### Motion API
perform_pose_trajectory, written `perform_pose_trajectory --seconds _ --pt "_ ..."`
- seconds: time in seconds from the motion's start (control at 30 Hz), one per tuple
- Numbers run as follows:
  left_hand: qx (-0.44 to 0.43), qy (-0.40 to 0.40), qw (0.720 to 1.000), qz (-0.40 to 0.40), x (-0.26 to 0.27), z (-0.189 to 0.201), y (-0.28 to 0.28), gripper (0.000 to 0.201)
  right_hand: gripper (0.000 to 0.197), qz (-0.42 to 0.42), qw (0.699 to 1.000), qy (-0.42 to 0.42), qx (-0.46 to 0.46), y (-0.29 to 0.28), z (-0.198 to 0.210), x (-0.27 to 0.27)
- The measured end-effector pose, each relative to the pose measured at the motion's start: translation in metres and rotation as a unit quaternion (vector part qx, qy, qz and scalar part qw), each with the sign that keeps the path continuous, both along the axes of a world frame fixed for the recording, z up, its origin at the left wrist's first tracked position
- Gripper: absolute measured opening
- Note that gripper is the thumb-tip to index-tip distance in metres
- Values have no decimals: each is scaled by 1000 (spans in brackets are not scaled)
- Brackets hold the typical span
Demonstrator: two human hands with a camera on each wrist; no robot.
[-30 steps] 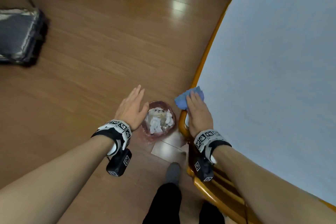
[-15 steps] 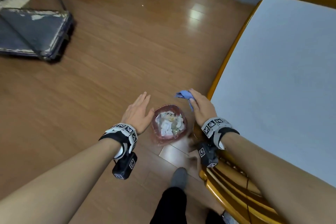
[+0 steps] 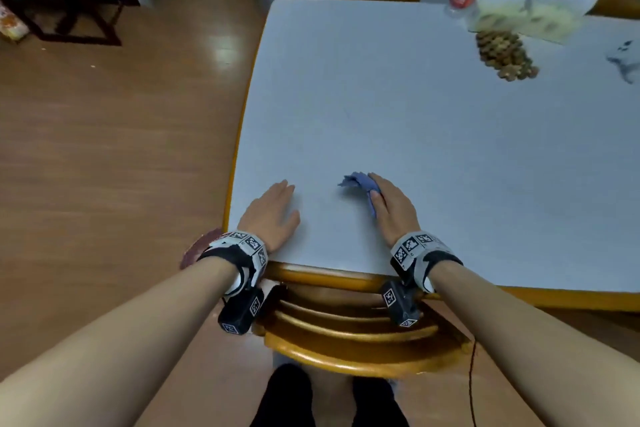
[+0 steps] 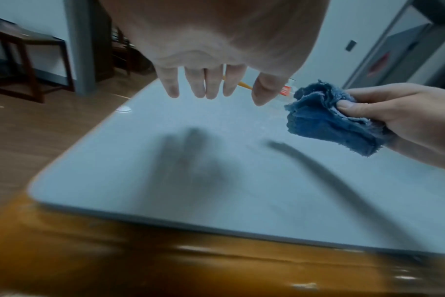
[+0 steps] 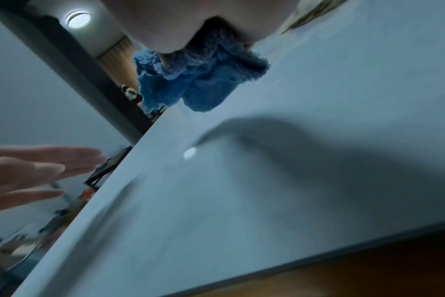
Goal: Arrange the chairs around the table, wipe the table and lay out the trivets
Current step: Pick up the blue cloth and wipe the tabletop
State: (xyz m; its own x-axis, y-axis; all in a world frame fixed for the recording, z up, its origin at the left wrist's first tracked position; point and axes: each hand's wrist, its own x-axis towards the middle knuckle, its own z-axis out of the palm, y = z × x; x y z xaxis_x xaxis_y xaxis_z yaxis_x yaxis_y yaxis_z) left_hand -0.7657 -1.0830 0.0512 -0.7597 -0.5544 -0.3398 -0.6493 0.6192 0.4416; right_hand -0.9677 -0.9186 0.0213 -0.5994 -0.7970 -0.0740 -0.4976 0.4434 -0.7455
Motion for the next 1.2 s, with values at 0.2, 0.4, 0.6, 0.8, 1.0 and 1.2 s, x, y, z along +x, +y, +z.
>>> perform_pose_trajectory --seconds 0.2,0.4,0.6,0.8,1.0,1.2 --pt "-8 -38 994 -101 -111 4 94 66 37 -115 993 -14 -26 129 7 -91" --pt "-14 -55 982 -178 -214 -4 194 72 36 -212 977 -5 -2 247 4 -178" --pt "-44 -68 965 -251 -289 -18 254 83 37 -308 949 63 22 338 -3 -241" --pt "-62 -119 953 -271 -321 -25 269 95 47 -123 918 110 361 355 -55 -250" --pt "-74 -102 942 -310 -349 -34 269 94 90 -110 867 184 450 355 -84 -266" --pt "-61 -78 946 -309 -395 -39 274 95 66 -182 880 148 413 362 -69 -307"
